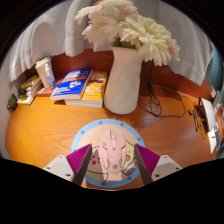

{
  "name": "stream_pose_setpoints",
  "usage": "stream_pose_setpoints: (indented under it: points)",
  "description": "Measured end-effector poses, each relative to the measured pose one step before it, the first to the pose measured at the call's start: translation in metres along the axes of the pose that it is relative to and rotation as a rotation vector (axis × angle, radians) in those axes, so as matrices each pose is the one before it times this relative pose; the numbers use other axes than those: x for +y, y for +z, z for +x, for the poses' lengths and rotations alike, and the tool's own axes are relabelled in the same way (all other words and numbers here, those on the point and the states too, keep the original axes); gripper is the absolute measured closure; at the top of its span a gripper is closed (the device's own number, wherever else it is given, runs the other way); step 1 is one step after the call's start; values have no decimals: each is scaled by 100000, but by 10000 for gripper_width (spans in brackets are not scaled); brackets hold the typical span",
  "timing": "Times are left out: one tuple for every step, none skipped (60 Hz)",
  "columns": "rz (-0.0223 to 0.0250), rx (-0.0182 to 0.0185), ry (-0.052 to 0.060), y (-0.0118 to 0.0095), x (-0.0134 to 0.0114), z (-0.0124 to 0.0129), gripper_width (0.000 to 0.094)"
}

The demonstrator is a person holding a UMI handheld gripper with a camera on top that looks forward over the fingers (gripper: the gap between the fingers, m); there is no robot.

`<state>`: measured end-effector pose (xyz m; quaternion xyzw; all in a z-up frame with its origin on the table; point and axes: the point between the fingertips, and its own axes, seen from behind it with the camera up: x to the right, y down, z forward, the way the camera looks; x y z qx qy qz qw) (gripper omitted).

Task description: Arrange mouse

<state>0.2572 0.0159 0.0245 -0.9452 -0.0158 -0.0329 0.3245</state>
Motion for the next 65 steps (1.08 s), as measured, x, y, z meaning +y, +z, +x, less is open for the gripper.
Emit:
stream_pose_setpoints:
  points:
    - [637,307,403,-606,-180,-26,92]
    - [625,533,380,-647,-172,4,93]
    - [564,667,215,-697,-137,13,94]
    - [610,485,17,-700,-117,-5,94]
    - [582,439,33,-757,-109,-104,94]
    - [601,472,-30,-779,-98,-67,96]
    - [592,461,85,-774,-64,-103,96]
    - [647,410,206,-808,-70,-128,95]
    - [723,303,235,-830,-113,-190,95]
    - [868,160,241,-875,-128,-254,95]
    - [974,139,346,-881,-131,-283,95]
    - [898,192,437,-928,-97,-302,94]
    - [1000,26,512,-802,-139,-310,92]
    - [964,-11,568,-813,-90,-341,93]
    - [932,-76,509,-800,-92,-360,93]
    - [877,-112,486,-787,-75,-398,94]
    - [827,-130,445,-754,-35,-408,93]
    - [800,-187,346,-749,-17,-438,93]
    - [890,-199,281,-774,-24,-472,93]
    - [769,-239,229,-665,-30,-433,93]
    - [750,-311,350,-682,-13,-449,93]
    - [662,-401,277,-651,-17,-476,95]
    - [645,-507,300,-622,-33,-506,93]
    - [660,-421,301,-625,-28,-477,91]
    - [725,-345,269,-574,-49,-472,92]
    - [783,-252,260,-556,-30,-445,91]
    - [770,-217,234,-533,-50,-430,91]
    - [777,-237,272,-497,-54,-451,93]
    - [744,-278,299,-507,-35,-443,94]
    - [716,-331,325,-486,-38,-476,96]
    - [848,-343,370,-428,44,-547,93]
    - [511,-543,356,-435,-9,-512,94]
    - [517,-516,355,-412,-11,-483,95]
    - [482,-447,258,-378,16,-470,95]
    - [443,-434,89,-363,63,-470,94]
    - [357,-422,-133,-339,73,-487,97]
    - [211,-429,-359,-298,88,-506,96]
    - [105,-449,-368,-309,109,-499,96]
    - [157,-423,-177,-267,89,-502,96]
    - [201,-404,30,-263,77,-488,96]
    - [483,-308,42,-253,150,-486,95]
    - [347,-420,-209,-227,35,-453,94]
    - [318,-442,-203,-283,51,-455,95]
    - [224,-509,-135,-216,78,-444,96]
    - [112,-476,-125,-184,116,-414,97]
    - [8,-347,-191,-206,142,-397,96]
    - [83,-382,-177,-188,135,-363,95]
    - [142,-367,-150,-197,112,-371,95]
    - [119,-365,-206,-188,121,-326,96]
    - [59,-282,-242,-166,108,-322,96]
    - [53,32,-245,-3,113,-376,97]
    - [-122,-144,-320,-229,130,-174,95]
    - [-21,-47,-242,-158,121,-216,95]
    - [77,-20,-187,-131,96,-195,95]
    - [147,6,-184,-119,83,-164,96]
    - [132,-60,-137,-138,73,-173,95]
    - [36,-58,-104,-115,75,-189,96]
    - [-35,-98,-66,-118,84,-191,94]
    - [-19,-105,-56,-113,68,-178,94]
    - [-44,-96,-32,-126,98,-180,96]
    - [10,-116,-12,-85,71,-160,95]
    - [101,-70,24,-12,94,-157,95]
    - [42,9,-105,-97,88,-139,95]
    - [-16,21,-56,-69,75,-121,96]
    - [-98,40,1,-10,72,-116,97]
